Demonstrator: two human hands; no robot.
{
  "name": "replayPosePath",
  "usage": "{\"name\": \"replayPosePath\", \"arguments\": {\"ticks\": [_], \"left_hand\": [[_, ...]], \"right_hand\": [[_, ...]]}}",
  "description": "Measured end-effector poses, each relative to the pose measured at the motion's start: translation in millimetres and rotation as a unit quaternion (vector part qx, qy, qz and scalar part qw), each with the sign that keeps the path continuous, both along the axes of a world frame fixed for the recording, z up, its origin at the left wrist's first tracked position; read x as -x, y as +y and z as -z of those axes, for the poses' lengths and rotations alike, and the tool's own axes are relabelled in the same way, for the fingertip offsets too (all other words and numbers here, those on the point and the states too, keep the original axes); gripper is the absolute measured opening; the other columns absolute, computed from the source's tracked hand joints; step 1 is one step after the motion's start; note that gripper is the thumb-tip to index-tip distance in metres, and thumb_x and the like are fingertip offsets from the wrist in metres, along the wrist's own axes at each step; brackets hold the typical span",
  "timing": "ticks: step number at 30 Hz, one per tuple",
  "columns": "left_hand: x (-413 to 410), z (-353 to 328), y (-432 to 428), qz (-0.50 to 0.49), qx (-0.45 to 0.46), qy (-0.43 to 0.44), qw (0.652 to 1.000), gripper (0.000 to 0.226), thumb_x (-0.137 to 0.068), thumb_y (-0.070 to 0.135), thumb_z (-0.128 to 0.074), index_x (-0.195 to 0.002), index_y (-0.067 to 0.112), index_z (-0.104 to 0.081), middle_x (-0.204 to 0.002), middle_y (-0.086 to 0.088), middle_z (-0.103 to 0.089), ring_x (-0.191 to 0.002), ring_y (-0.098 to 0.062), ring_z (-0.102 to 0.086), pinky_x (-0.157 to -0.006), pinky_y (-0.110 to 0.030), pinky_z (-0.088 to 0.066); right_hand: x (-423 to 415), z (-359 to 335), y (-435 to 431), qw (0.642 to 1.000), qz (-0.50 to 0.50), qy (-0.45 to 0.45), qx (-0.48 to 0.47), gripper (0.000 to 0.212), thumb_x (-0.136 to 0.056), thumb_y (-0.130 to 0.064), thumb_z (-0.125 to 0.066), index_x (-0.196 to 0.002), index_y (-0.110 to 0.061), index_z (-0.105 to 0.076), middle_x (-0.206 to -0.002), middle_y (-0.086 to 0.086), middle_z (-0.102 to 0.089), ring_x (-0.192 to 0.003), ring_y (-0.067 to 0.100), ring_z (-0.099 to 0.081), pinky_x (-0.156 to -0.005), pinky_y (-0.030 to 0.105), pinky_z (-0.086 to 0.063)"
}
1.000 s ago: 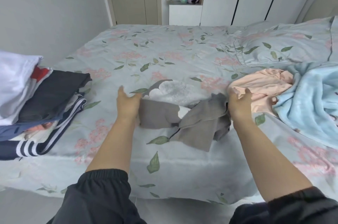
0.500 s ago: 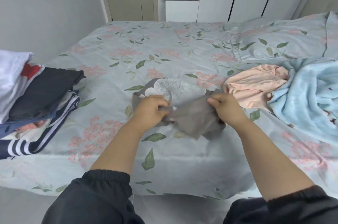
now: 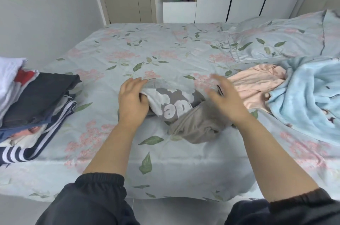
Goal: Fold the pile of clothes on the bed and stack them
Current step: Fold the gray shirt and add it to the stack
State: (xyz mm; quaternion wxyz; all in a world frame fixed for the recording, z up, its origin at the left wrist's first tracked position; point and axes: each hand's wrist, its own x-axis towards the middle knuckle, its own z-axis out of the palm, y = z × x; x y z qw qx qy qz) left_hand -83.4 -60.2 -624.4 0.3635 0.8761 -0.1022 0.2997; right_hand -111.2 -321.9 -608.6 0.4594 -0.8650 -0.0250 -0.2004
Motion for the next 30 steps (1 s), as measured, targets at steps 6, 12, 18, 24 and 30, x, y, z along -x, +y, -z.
{"name": "replayPosePath", "arguments": {"ticks": [6,12,18,24,30], "left_hand": [[6,5,-14,0.159,-0.242,0.051,0.956,0.062,-0.070,0.036,-0.080,-0.128,0.031,-0.059,-0.151,0.007,-0.036,-0.147,-0.017,-0.007,-0.115,-0.052,0.003],[12,13,-25,0.148,-0.337,0.002,0.930,0.054,-0.076,0.016,-0.074,-0.129,0.020,-0.059,-0.140,-0.001,-0.051,-0.140,-0.021,-0.032,-0.114,-0.055,-0.002],[12,0,-30,0.144,-0.010,0.121,0.982,0.014,-0.093,0.010,-0.057,-0.089,0.005,-0.068,-0.076,-0.010,-0.065,-0.077,-0.028,-0.059,-0.071,-0.028,-0.040],[-6,-14,1,-0.007,0.444,0.204,0.872,0.024,-0.094,0.006,-0.053,-0.074,0.014,-0.065,-0.077,-0.002,-0.063,-0.082,-0.020,-0.057,-0.079,-0.031,-0.048],[-7,-3,0,-0.108,0.238,0.068,0.963,0.016,-0.090,0.007,-0.057,-0.105,0.010,-0.059,-0.100,-0.004,-0.060,-0.085,-0.016,-0.055,-0.073,-0.018,-0.039]], "right_hand": [[8,27,30,0.931,-0.088,0.152,0.320,0.059,-0.076,-0.016,-0.070,-0.130,-0.023,-0.047,-0.114,0.005,-0.065,-0.105,0.028,-0.060,-0.079,0.031,-0.046],[6,17,24,0.999,-0.042,0.010,0.030,0.022,-0.082,0.002,-0.060,-0.090,-0.018,-0.057,-0.078,0.001,-0.062,-0.073,0.015,-0.057,-0.065,0.021,-0.040],[5,10,11,0.999,0.031,0.027,-0.027,0.034,-0.094,-0.014,-0.055,-0.061,-0.010,-0.048,-0.055,0.000,-0.050,-0.055,0.012,-0.046,-0.055,0.023,-0.035],[-3,11,-45,0.919,0.336,0.026,-0.205,0.019,-0.084,0.002,-0.046,-0.072,-0.007,-0.057,-0.068,0.010,-0.052,-0.075,0.023,-0.048,-0.059,0.031,-0.034],[4,6,-2,0.969,0.226,-0.085,-0.061,0.050,-0.082,0.002,-0.041,-0.132,-0.002,-0.046,-0.123,0.011,-0.051,-0.113,0.022,-0.049,-0.099,0.026,-0.035]]}}
